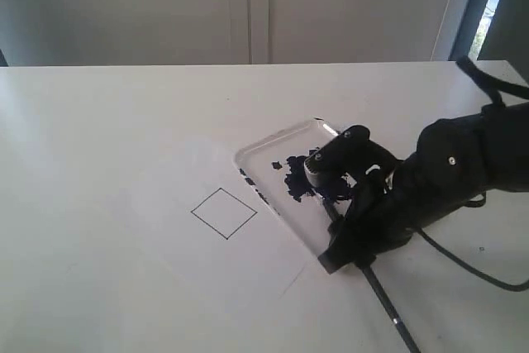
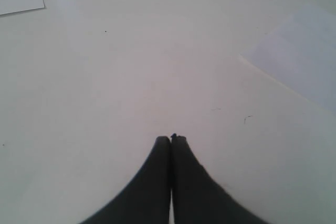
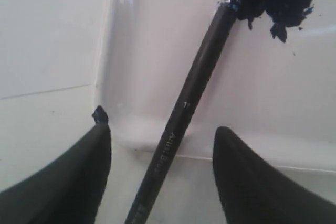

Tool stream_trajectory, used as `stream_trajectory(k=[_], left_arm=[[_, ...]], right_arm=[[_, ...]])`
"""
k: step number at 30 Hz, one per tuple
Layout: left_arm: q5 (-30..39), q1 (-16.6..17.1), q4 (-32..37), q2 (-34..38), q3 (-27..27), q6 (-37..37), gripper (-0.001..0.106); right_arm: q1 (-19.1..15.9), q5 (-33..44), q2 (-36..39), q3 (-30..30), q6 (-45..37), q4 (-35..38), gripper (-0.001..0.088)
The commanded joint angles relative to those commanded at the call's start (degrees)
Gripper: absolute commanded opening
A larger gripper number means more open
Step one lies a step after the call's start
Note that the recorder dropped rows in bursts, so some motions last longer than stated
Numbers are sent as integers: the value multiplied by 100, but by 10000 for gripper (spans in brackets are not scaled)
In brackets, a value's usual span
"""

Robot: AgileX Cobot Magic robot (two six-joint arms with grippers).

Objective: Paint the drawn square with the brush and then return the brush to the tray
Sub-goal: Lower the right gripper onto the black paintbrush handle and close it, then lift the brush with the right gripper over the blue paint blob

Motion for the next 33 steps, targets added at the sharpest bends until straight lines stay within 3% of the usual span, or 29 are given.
stream_trajectory(k=[4, 10, 23, 25, 29, 33], left_arm=[[0, 0, 0, 0, 0, 0, 0], [0, 0, 0, 0, 0, 0, 0], [0, 0, 0, 0, 0, 0, 0], [0, 0, 0, 0, 0, 0, 0], [0, 0, 0, 0, 0, 0, 0], [0, 0, 0, 0, 0, 0, 0]], right_arm=[[0, -161, 81, 0, 85, 0, 529], [0, -228, 105, 0, 177, 0, 370], [0, -335, 485, 0, 274, -70, 357], [0, -406, 474, 0, 274, -70, 286], [0, -469, 463, 0, 274, -70, 18], [0, -469, 235, -22, 274, -253, 0]])
